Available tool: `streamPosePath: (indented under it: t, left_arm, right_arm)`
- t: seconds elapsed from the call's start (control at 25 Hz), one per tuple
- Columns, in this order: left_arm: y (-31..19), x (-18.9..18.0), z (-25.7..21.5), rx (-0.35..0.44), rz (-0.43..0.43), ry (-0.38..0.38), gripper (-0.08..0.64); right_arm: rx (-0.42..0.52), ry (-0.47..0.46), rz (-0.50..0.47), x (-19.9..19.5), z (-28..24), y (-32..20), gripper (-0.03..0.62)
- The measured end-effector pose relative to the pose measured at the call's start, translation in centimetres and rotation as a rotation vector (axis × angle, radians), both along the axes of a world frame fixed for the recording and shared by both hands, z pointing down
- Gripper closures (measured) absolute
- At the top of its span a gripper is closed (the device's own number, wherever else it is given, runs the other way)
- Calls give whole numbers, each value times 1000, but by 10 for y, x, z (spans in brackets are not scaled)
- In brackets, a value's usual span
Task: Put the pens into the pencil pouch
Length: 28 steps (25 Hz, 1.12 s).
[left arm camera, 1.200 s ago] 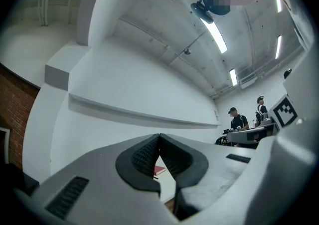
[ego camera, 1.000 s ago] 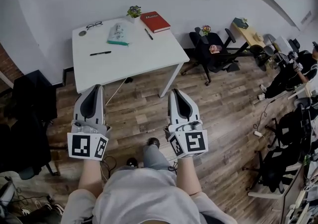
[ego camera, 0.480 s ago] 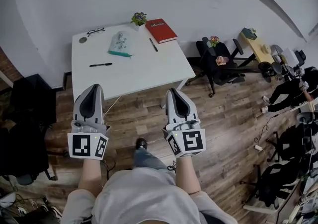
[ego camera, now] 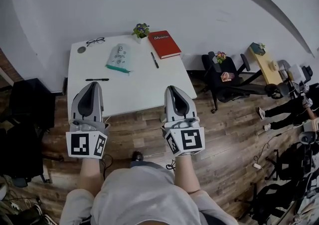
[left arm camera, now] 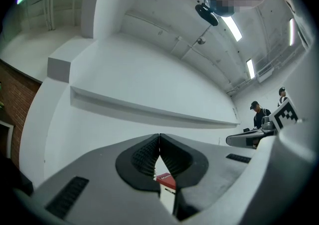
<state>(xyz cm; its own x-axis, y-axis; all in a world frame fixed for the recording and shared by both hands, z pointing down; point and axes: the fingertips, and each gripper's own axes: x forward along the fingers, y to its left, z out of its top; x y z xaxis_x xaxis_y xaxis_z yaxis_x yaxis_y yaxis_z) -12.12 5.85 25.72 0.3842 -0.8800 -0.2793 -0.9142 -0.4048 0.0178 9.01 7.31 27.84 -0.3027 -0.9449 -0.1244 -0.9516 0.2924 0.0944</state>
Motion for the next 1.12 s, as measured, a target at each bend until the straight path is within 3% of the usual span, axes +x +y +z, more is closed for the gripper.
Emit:
streamPosePath:
  t: [0.52,1.12]
  left_arm:
    - [-60,26,17,-41,-31,-22,534]
    - [-187,5,11,-30,21,-44,534]
  right_arm:
    - [-39,-47,-35,26,23,-67,554]
    - [-27,-26,-4,-5,14,-187,554]
